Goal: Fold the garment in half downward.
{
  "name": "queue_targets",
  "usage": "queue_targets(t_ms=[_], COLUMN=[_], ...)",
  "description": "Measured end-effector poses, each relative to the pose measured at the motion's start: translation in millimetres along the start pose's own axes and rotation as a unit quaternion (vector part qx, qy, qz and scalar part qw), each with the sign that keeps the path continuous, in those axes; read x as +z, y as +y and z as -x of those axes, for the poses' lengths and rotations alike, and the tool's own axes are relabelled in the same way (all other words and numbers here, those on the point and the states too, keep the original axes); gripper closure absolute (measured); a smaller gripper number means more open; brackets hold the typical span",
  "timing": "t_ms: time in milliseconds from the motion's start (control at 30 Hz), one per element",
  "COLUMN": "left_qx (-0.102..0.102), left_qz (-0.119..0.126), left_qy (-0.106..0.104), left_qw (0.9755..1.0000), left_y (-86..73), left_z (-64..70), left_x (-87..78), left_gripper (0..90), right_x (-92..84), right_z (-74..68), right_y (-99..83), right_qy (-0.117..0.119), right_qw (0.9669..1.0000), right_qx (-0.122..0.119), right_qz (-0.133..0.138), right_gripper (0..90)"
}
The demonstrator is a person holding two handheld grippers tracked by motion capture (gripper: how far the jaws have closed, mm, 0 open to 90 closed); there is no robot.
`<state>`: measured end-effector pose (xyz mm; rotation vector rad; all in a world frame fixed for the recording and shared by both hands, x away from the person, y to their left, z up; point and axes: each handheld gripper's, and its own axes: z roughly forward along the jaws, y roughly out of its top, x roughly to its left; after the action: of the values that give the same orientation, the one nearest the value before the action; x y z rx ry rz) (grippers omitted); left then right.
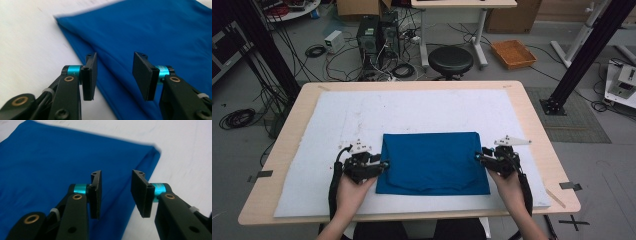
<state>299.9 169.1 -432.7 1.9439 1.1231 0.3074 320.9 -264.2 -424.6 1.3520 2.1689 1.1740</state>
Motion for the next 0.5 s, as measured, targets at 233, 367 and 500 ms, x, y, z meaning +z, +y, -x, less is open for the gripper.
queue_targets(t_ms=[233,367,500], left_qx=[0.0,-0.001,0.001], left_qz=[-0.009,-0.014,-0.024], left_qy=[-0.018,-0.023,-0.019], left_qw=[0.9998,0.9996,0.9995], left_y=[-10.2,-11.1,-12.5], left_z=[12.5,12.4,14.2], left_x=[0.1,0.7,2.1], left_gripper=[65.6,67.5,67.5], right_x=[-9.8,-17.7,-19.6], right_z=[-13.4,-16.4,-20.2], right_y=[-27.3,-31.8,-36.0], right_qy=[0.02,0.026,0.034], right_qw=[0.9991,0.9989,0.9985], right_qx=[0.027,0.037,0.036], right_qz=[-0.026,-0.017,-0.022], right_gripper=[64.8,64.7,65.1])
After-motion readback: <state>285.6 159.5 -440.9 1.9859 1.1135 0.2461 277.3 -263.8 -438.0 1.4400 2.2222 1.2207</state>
